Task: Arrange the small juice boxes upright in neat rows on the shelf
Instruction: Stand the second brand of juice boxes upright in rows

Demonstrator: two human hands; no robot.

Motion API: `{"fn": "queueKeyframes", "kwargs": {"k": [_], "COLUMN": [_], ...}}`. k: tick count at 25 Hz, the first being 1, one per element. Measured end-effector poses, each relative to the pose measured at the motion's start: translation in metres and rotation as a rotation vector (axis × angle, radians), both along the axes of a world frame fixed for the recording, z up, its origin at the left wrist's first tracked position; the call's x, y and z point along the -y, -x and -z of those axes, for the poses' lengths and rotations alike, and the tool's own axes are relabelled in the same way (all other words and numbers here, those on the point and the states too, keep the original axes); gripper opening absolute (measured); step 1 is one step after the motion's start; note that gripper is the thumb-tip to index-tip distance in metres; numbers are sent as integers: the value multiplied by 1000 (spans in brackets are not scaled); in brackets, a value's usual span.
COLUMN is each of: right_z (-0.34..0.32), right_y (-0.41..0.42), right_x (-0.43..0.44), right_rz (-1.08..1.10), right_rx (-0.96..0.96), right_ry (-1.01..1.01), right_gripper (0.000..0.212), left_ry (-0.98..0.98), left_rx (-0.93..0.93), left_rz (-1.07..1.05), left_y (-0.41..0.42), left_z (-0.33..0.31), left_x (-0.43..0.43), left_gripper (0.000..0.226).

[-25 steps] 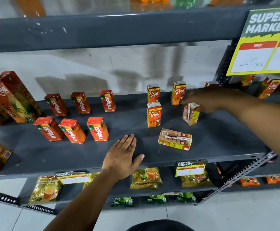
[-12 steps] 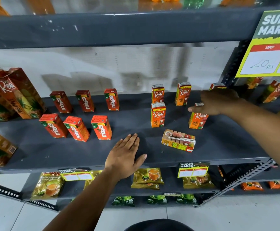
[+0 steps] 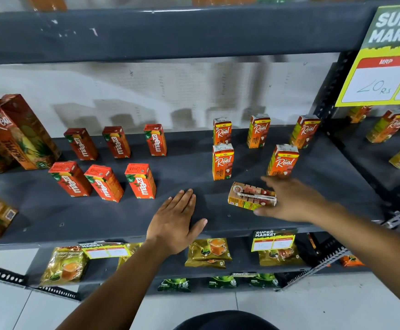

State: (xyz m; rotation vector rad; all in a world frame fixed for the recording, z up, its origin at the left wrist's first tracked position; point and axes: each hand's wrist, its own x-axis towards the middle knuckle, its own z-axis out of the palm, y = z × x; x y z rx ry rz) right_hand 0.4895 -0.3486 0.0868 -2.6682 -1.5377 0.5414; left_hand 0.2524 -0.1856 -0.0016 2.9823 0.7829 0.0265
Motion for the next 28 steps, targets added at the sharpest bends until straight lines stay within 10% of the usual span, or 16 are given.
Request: {"fn": "queueKeyframes", "kwargs": {"k": [6,12,28], "right_z": [-14,-55,-71], "right_y": [-35,-113,-166], "right_x": [35,59,32], "right_rz": [26,-247,-272], "right_rx": [-39,479,447], "right_ry": [-126,177,105], "right_gripper": [59,40,29], "left_ry": [5,-18,-2], "left_rx": [24,3,2], "left_rz": [0,15,5], "left_y": [0,-2,-1], "left_z": [4,6,4], "left_x": [-1,-2,-2], "left_gripper": [84,92,95]}}
